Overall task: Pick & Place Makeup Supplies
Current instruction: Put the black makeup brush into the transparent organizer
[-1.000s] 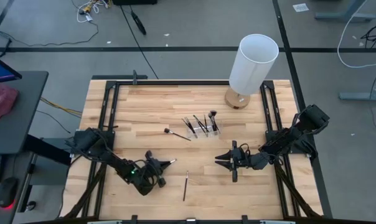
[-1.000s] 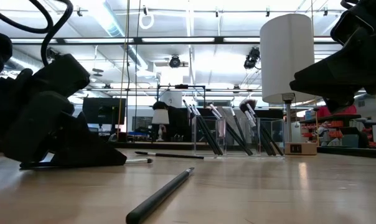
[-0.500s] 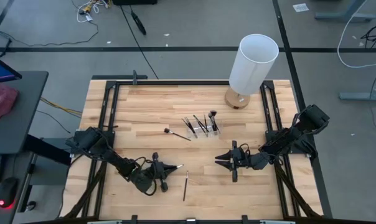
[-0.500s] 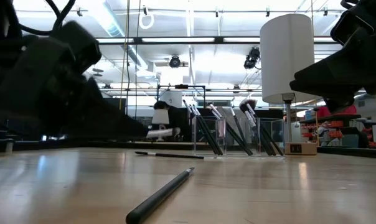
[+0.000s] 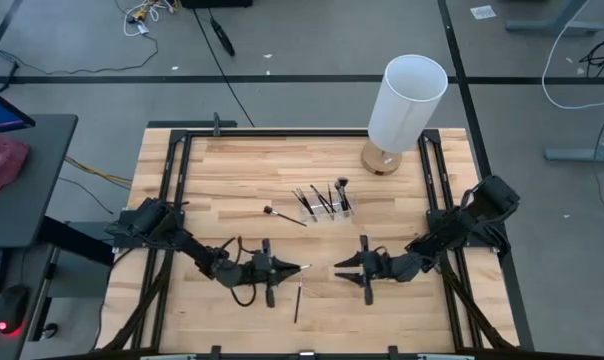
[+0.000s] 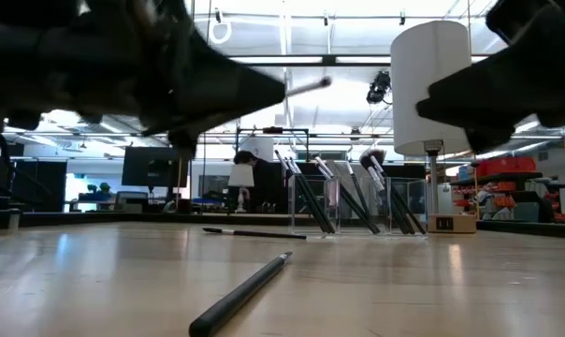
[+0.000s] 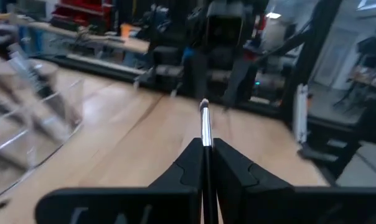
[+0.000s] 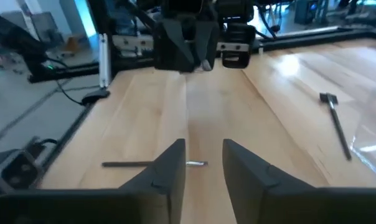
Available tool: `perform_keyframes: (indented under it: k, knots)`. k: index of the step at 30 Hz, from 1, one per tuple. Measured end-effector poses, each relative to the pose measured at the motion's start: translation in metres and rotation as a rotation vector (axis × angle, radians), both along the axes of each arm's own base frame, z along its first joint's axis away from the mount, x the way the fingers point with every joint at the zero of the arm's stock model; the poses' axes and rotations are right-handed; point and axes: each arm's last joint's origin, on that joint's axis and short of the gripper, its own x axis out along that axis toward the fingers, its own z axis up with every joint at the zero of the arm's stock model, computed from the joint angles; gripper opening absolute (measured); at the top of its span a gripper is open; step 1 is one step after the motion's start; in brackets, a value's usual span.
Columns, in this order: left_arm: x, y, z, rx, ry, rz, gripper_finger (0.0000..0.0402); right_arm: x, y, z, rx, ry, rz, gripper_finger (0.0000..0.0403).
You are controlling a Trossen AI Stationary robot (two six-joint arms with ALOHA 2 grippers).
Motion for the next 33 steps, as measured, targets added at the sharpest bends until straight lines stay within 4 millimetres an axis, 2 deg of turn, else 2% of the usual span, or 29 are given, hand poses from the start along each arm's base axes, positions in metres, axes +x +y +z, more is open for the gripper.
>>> perform_keyframes:
  k: [5,9,15,24,33]
  knots:
    - [0.014,0.001,0.011,-0.013,-0.050,-0.072,0.0021,0.030,0.009,-0.006,-0.042,-0.030,-0.029,0.0136]
    - [0.023,-0.001,0.019,0.007,-0.082,-0.116,0.0026,0.046,0.015,-0.010,-0.047,-0.135,-0.036,0.0152]
    - [0.029,-0.005,0.025,0.032,-0.107,-0.145,0.0025,0.048,0.018,-0.011,-0.063,-0.240,-0.005,0.0157]
    - [0.029,-0.005,0.026,0.029,-0.109,-0.156,0.0028,0.061,0.028,0.003,-0.089,-0.312,0.019,0.0143]
    - [0.029,-0.005,0.026,0.029,-0.109,-0.158,0.0028,0.063,0.032,0.007,-0.102,-0.326,0.030,0.0112]
